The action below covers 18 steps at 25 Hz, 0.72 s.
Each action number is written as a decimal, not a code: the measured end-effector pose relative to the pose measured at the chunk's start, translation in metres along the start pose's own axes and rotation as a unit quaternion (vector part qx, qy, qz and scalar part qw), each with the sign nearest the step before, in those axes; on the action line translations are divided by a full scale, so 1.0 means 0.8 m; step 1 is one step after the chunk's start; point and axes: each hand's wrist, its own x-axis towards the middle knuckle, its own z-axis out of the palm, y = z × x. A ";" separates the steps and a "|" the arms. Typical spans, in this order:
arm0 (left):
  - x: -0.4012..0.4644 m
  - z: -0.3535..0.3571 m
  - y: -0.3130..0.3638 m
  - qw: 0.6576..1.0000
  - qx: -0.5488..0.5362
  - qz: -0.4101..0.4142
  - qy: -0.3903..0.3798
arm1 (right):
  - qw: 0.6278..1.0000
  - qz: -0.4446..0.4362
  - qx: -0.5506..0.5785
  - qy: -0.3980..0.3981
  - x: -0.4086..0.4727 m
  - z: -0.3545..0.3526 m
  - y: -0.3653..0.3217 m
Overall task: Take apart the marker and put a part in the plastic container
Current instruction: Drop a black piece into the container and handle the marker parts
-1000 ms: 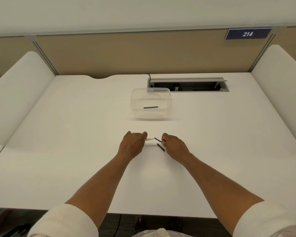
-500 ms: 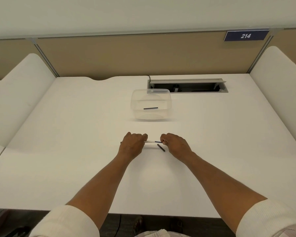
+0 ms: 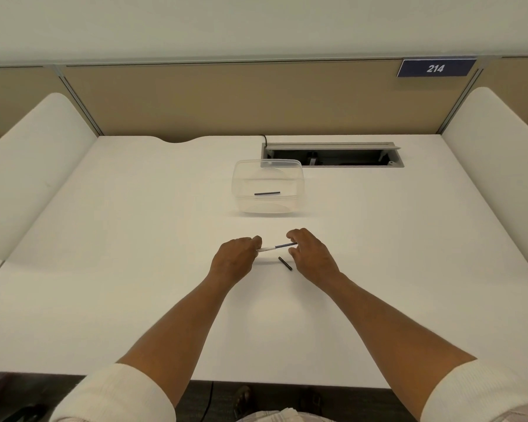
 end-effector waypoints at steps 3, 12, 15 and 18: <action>-0.001 -0.002 -0.001 1.000 0.000 -0.002 -0.007 | 0.999 0.013 -0.018 0.024 0.001 -0.003 0.001; 0.000 -0.010 0.004 1.000 0.002 0.007 -0.014 | 1.000 0.001 -0.027 -0.013 0.009 -0.002 -0.007; 0.000 -0.011 0.005 1.000 0.004 0.013 -0.013 | 0.999 0.017 0.029 -0.037 0.012 0.000 -0.013; 0.000 -0.012 0.004 1.000 0.004 0.016 -0.008 | 0.990 0.076 0.111 -0.043 0.013 0.001 -0.016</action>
